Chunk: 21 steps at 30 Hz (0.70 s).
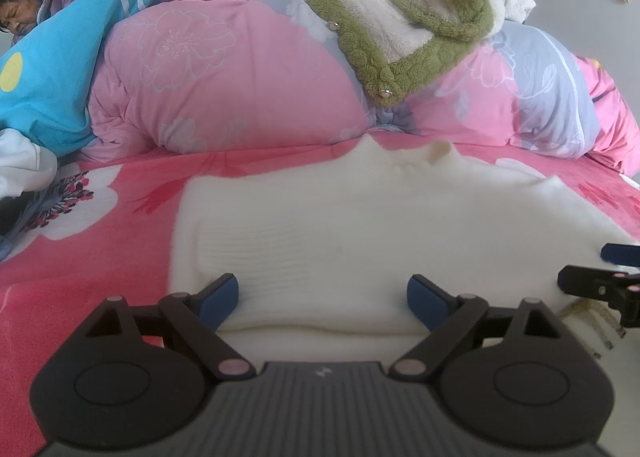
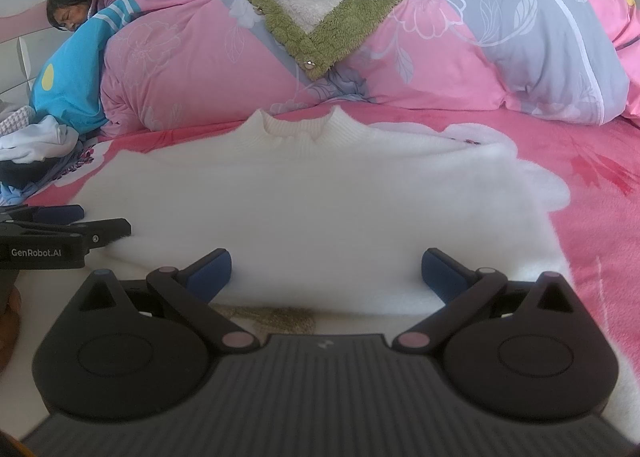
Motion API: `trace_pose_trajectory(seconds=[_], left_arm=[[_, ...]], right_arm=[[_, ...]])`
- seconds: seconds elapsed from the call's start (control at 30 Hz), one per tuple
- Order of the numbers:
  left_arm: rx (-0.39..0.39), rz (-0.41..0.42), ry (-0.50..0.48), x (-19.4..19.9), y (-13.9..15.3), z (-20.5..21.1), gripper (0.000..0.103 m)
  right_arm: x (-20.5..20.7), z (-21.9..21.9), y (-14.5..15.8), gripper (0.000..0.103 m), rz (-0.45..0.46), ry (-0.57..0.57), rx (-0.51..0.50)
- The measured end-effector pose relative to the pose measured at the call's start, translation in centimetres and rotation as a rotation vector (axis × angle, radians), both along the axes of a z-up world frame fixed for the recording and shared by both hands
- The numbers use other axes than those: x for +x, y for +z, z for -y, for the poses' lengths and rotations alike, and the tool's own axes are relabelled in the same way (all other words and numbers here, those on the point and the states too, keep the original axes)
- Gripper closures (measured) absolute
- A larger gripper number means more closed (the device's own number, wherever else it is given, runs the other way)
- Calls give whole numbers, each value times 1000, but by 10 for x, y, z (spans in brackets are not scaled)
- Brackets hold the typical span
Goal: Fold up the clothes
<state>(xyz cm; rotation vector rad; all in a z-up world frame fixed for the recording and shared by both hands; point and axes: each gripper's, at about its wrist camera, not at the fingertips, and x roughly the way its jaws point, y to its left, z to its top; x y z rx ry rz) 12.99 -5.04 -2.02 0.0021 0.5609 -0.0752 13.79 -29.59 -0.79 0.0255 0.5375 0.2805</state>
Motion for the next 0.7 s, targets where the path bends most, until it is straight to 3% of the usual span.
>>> trace_pose_trajectory(seconds=[0.7], left_arm=[[16,1,11,-2,4,3,10]], right_arm=[[1,0,0,1,-1,-1,2]])
